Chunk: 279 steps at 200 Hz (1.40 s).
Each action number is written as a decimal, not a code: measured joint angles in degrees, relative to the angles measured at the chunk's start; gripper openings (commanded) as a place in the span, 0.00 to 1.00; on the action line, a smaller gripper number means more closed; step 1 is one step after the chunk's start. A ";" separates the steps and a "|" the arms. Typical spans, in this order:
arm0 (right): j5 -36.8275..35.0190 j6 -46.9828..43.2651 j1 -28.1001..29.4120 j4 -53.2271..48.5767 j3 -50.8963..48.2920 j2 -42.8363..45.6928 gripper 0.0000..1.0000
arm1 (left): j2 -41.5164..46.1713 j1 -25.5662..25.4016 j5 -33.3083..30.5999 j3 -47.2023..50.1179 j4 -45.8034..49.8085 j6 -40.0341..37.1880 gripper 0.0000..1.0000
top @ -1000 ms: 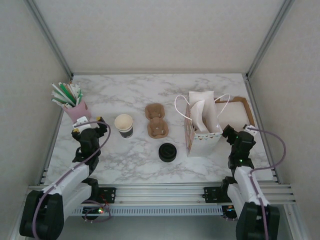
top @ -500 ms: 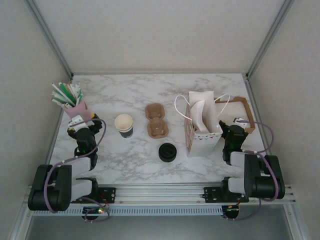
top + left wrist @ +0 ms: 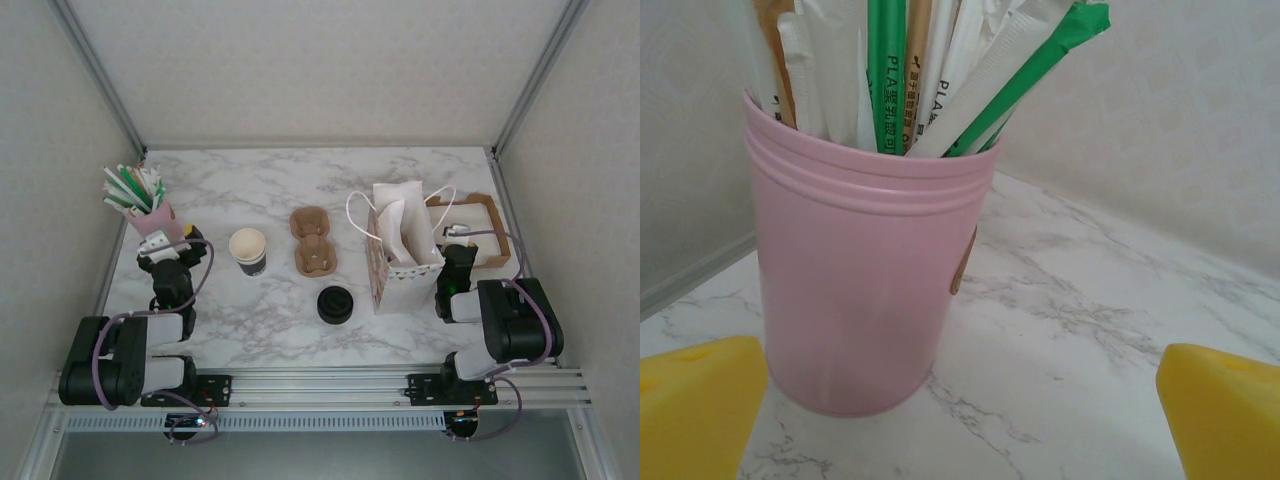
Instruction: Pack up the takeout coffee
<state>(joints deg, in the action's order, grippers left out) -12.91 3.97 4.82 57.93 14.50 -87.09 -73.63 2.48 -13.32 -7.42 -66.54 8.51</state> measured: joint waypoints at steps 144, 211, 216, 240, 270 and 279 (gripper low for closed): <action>0.92 -0.76 0.00 -2.97 2.99 -0.15 0.99 | -13.81 -0.02 3.15 -2.84 -10.54 -2.29 1.00; 0.92 -0.79 0.00 -8.13 6.32 -0.46 0.99 | -13.81 -0.02 3.15 -2.99 -10.27 -2.58 1.00; 0.94 -0.79 0.00 -8.26 6.32 -0.46 0.99 | -13.81 -0.02 3.15 -2.99 -10.27 -2.58 1.00; 1.79 -1.25 0.00 -8.98 6.40 -0.48 0.99 | -13.81 -0.26 3.13 -3.02 -10.14 -2.82 1.00; 2.56 -1.51 0.00 -9.40 6.40 -0.50 0.99 | -13.81 -0.39 4.44 -3.63 -9.20 -3.74 1.00; 2.64 -1.57 0.00 -9.40 6.43 -0.50 0.99 | -13.81 -0.42 4.94 -3.80 -9.03 -4.04 1.00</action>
<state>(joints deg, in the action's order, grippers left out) -10.26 2.39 4.82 48.53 20.93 -87.59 -87.44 2.07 -8.38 -11.22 -75.57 4.47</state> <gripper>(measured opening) 0.988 0.996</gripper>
